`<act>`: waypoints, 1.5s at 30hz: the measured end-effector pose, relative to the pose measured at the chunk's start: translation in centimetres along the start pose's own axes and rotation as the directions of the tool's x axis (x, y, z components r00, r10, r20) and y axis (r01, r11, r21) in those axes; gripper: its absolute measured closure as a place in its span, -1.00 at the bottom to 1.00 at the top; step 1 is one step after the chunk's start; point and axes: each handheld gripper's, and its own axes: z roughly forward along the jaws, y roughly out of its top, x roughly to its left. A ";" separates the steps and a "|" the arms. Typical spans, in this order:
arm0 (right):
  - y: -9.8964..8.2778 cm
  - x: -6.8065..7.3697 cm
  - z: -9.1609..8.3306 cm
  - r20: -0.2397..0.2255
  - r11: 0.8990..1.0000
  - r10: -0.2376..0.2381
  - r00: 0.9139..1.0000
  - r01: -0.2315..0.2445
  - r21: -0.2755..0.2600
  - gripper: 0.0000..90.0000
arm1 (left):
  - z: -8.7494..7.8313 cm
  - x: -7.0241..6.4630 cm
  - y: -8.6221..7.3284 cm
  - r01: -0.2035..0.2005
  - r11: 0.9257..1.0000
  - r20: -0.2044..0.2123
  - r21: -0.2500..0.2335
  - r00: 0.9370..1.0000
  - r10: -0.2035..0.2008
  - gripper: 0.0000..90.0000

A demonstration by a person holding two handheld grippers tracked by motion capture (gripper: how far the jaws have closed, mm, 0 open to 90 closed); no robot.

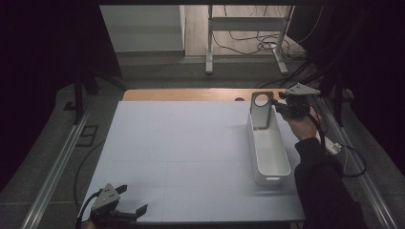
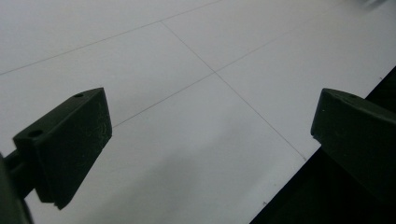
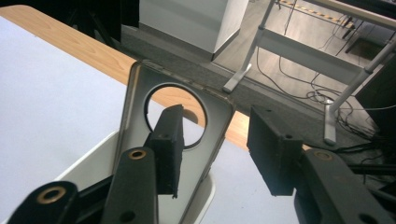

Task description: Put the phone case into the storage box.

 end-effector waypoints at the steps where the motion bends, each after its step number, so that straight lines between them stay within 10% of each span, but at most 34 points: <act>1: 0.0 0.1 -0.1 0.000 1.000 0.001 1.000 -0.001 0.001 0.22 | 0.0 0.0 0.0 0.000 1.000 0.000 0.000 1.000 0.000 -1.00; 20: -0.4 1.5 -2.0 -0.089 0.992 0.125 0.988 -0.122 0.038 -0.07 | -0.1 0.0 0.0 0.005 1.000 0.000 -0.005 1.000 -0.005 -1.00; 45: -1.2 4.3 -4.7 -0.181 0.983 0.178 0.967 -0.167 0.075 -0.39 | -0.1 0.0 0.0 0.000 1.000 0.001 -0.007 1.000 0.000 -1.00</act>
